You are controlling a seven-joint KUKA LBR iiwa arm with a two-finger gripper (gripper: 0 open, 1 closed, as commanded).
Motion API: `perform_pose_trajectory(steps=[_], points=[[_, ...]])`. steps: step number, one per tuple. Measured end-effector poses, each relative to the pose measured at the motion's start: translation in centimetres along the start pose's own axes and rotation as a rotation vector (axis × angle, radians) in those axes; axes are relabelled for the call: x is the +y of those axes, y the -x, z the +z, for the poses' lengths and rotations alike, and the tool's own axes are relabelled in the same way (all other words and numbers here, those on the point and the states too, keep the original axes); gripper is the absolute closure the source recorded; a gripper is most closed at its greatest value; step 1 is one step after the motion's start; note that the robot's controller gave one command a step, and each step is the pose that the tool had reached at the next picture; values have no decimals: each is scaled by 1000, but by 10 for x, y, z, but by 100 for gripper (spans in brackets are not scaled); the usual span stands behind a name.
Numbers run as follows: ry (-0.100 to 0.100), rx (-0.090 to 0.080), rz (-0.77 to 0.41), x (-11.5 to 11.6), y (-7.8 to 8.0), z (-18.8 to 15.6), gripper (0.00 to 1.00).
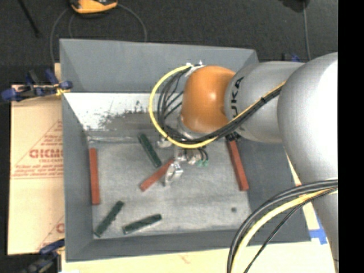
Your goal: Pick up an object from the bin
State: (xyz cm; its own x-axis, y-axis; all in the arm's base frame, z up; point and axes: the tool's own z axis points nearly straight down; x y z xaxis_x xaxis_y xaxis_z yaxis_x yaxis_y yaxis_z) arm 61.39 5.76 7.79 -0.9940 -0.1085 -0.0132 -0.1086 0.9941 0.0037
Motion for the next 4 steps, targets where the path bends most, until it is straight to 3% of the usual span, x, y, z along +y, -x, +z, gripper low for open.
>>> perform_pose_trajectory(steps=[1, 2, 4], points=[[-4, -17, -65, 5, -15, -2, 0], [0, 11, 85, 2, -28, -4, 100], [0, 12, 85, 3, -28, -5, 100]])
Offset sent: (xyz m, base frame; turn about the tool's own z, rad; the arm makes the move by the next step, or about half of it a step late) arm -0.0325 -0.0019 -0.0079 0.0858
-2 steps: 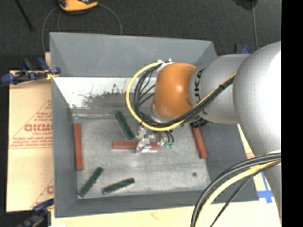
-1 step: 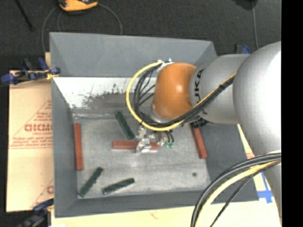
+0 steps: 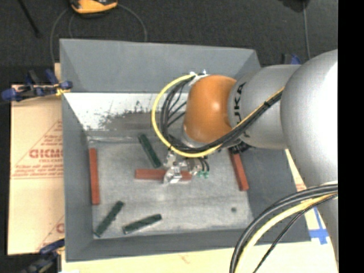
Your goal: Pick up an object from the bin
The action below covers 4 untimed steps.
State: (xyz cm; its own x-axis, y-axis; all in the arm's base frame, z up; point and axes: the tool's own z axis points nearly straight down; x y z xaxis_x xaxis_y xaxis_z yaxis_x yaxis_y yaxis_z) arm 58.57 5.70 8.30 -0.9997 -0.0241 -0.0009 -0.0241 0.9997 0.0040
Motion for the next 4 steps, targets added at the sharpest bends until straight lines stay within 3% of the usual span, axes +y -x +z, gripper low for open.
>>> perform_pose_trajectory(steps=[2, 4], points=[[-2, -1, 0, -1, -1, -8, 100], [-3, 2, 1, -1, -2, -39, 100]])
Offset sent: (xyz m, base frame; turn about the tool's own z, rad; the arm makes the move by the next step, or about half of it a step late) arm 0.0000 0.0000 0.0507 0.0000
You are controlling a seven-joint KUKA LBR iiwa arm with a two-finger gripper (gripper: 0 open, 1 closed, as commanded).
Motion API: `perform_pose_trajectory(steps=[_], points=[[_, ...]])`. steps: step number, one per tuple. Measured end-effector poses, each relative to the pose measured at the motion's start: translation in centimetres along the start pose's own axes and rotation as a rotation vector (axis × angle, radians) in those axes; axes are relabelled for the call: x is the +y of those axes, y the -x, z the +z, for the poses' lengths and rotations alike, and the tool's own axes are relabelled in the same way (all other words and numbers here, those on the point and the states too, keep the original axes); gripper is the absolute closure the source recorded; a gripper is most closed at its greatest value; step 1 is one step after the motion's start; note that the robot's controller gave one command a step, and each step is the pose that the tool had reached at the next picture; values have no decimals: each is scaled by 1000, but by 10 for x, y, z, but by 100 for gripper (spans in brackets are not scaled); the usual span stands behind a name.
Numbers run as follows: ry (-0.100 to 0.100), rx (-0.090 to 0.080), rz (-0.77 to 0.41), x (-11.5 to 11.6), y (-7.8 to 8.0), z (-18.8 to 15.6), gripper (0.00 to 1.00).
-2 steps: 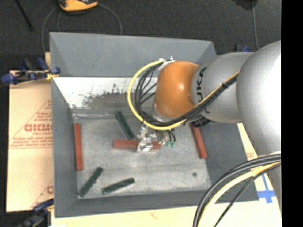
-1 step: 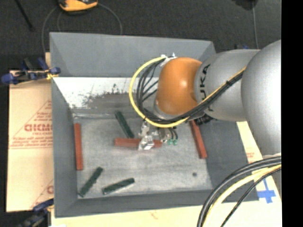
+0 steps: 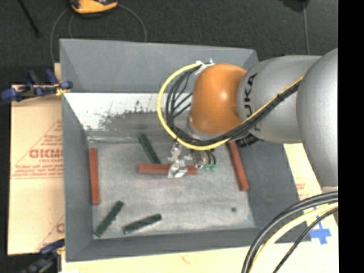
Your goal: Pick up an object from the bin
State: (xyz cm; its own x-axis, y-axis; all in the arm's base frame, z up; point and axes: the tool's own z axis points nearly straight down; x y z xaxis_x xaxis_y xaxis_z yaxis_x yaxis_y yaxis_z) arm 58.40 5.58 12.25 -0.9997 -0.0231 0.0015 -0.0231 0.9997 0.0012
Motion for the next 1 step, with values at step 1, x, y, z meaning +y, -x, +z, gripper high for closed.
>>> perform_pose_trajectory(steps=[1], points=[[0, -2, 0, 0, 0, -17, 100]])
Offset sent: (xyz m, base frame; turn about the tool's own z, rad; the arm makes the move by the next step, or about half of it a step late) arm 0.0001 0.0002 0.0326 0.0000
